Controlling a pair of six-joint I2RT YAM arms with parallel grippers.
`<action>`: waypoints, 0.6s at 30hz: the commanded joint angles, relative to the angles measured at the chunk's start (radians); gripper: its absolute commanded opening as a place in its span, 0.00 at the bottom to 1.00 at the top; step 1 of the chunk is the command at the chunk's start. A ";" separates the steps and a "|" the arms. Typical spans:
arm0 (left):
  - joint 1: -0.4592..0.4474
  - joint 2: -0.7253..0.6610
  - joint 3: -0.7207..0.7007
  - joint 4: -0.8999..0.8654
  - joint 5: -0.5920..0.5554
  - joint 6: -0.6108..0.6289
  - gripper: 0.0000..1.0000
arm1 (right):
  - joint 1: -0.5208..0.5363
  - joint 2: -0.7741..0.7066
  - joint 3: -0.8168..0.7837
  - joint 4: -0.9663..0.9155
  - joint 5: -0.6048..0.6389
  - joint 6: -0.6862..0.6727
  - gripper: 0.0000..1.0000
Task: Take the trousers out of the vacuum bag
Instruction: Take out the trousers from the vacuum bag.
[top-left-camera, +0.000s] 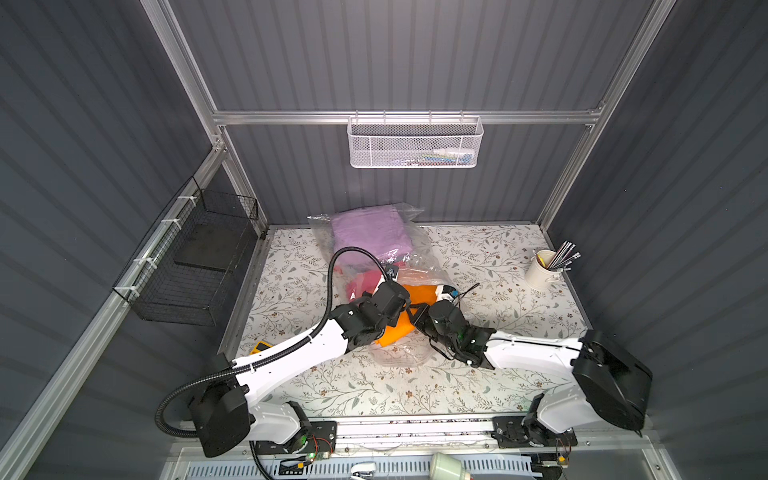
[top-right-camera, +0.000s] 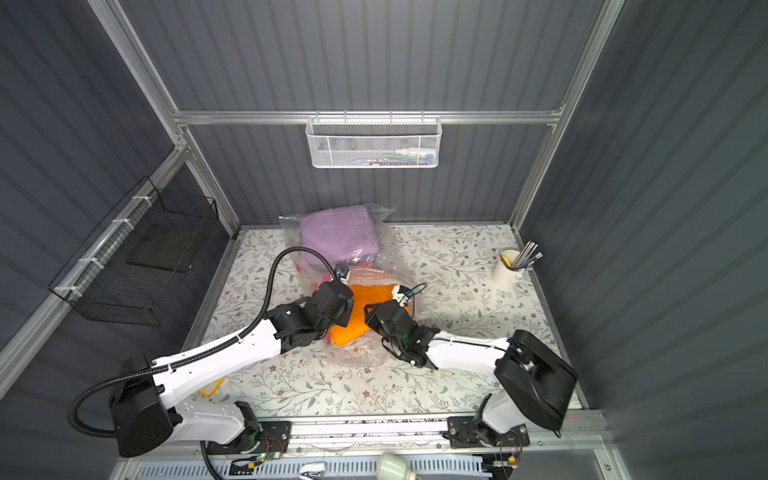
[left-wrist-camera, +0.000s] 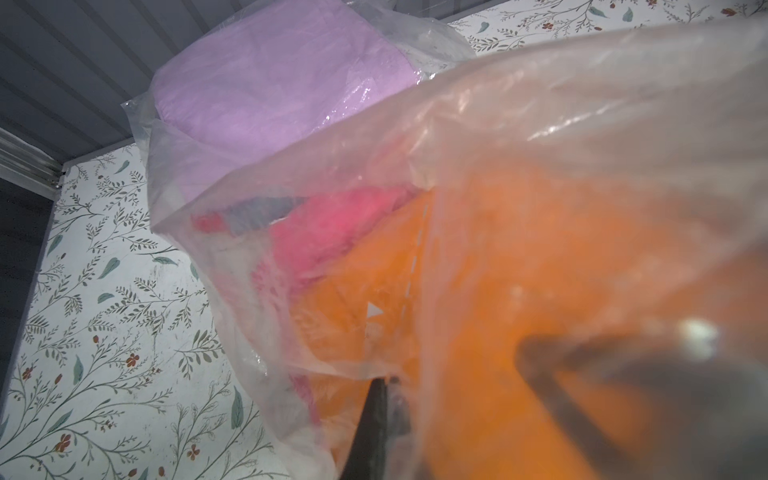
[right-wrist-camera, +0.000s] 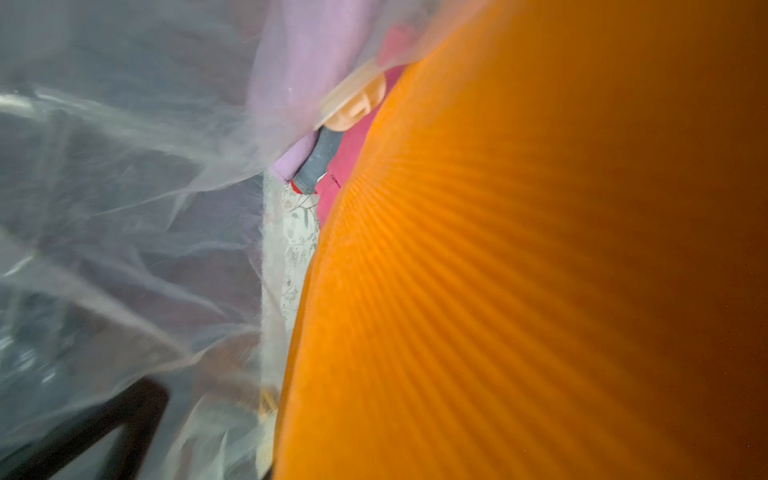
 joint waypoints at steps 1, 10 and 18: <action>0.017 0.023 -0.014 0.025 -0.002 0.000 0.00 | 0.029 -0.136 0.034 -0.053 0.043 -0.059 0.00; 0.035 0.072 0.004 0.060 0.017 0.026 0.00 | 0.097 -0.268 0.054 -0.219 0.104 -0.090 0.00; 0.055 0.114 -0.001 0.098 0.047 0.027 0.00 | 0.134 -0.365 0.224 -0.461 0.137 -0.161 0.00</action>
